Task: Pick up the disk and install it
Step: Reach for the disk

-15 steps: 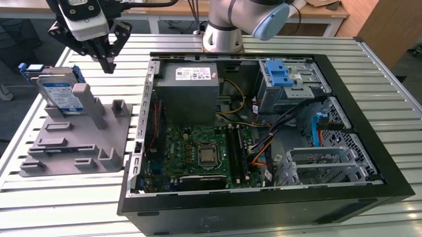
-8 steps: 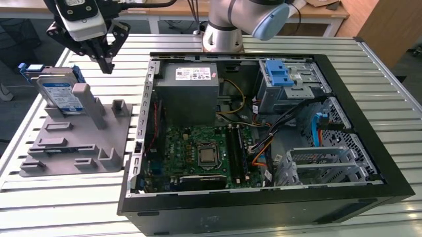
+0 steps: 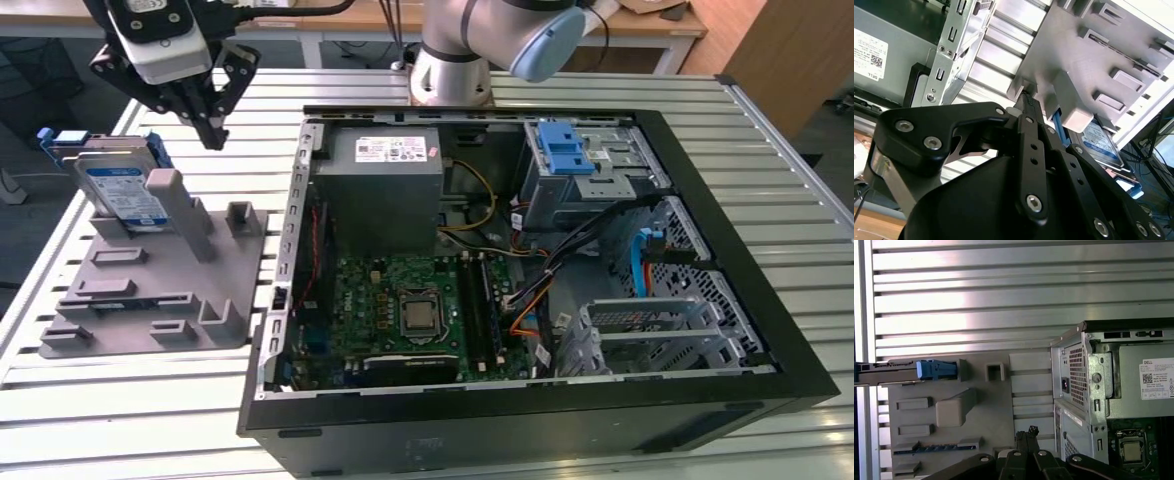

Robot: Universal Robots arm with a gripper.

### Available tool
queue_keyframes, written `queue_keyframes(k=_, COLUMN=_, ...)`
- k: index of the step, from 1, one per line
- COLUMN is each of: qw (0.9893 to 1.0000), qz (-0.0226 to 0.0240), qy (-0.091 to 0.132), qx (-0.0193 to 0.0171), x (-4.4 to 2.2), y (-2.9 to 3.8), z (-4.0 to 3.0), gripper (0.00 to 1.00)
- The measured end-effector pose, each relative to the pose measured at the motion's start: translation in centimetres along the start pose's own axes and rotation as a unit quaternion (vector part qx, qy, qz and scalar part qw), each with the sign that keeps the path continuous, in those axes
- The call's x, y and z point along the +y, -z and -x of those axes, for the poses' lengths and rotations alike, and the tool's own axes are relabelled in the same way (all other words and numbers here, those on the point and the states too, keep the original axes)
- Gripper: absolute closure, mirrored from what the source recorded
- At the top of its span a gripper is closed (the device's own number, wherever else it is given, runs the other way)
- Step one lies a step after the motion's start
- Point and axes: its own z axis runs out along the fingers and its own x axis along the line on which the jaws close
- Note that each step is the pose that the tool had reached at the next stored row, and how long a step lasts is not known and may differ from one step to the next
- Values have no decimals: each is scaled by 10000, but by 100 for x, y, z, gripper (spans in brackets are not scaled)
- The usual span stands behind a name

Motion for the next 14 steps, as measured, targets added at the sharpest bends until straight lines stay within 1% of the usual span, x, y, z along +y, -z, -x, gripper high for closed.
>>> queue_keyframes(k=14, qw=10000, qz=0, qy=0, qx=0, x=-4, y=-8, z=-54, gripper=89)
